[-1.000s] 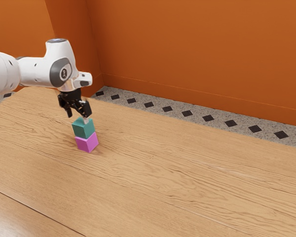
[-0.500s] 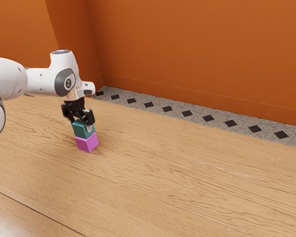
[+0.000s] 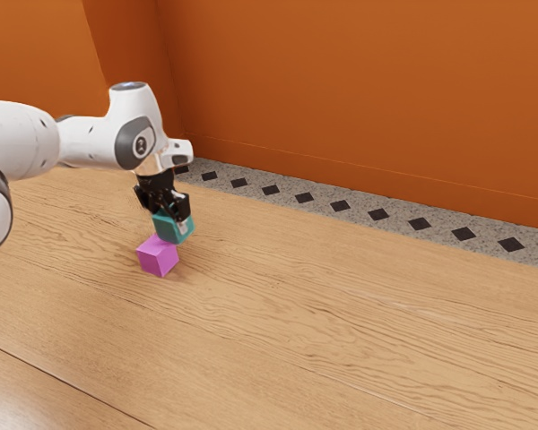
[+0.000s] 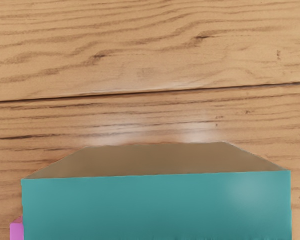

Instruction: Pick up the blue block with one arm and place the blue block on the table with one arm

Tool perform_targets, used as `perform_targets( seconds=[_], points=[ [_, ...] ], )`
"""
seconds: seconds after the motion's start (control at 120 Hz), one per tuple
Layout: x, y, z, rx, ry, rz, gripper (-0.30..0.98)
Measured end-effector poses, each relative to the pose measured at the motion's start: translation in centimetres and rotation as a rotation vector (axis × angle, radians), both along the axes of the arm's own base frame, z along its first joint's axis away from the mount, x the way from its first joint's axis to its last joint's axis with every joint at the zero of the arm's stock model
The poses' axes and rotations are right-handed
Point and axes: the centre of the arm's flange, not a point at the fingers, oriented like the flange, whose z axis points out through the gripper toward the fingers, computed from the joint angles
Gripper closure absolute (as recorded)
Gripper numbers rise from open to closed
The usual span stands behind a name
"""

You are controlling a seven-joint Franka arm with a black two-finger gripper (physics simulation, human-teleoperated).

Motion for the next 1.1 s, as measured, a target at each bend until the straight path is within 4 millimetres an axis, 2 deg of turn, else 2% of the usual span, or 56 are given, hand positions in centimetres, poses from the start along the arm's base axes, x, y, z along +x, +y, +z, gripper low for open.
perform_targets(
  seconds=[0.083,0.175,0.25,0.308,0.433,0.517,0.608,0.683,0.792,0.867,0.992,1.042,1.1],
  points=[
    [0.4,-2.3,-0.4,-0.003,0.003,-0.027,0.35],
    [0.8,-4.6,-1.6,-0.012,0.02,-0.052,0.34],
    [1.0,-5.7,-2.9,-0.015,0.034,-0.062,0.35],
    [1.4,-6.2,-3.5,-0.015,0.039,-0.065,0.34],
    [1.7,-6.6,-4.1,-0.018,0.044,-0.068,0.22],
    [1.9,-6.8,-3.8,-0.018,0.038,-0.071,0.15],
    [2.3,-6.9,-2.3,-0.006,0.016,-0.08,0.1],
    [2.2,-7.2,0.5,0.016,0.0,-0.098,0.07],
    [0.9,-8.3,8.3,0.055,-0.042,-0.128,0.04],
    [-0.5,-8.7,13.1,0.087,-0.054,-0.143,0.03],
    [-2.3,-8.6,22.1,0.149,-0.065,-0.142,0.02],
    [-3.8,-8.5,24.6,0.165,-0.045,-0.138,0.01],
    [-5.4,-9.1,26.2,0.183,-0.009,-0.144,0.01]
  ],
)
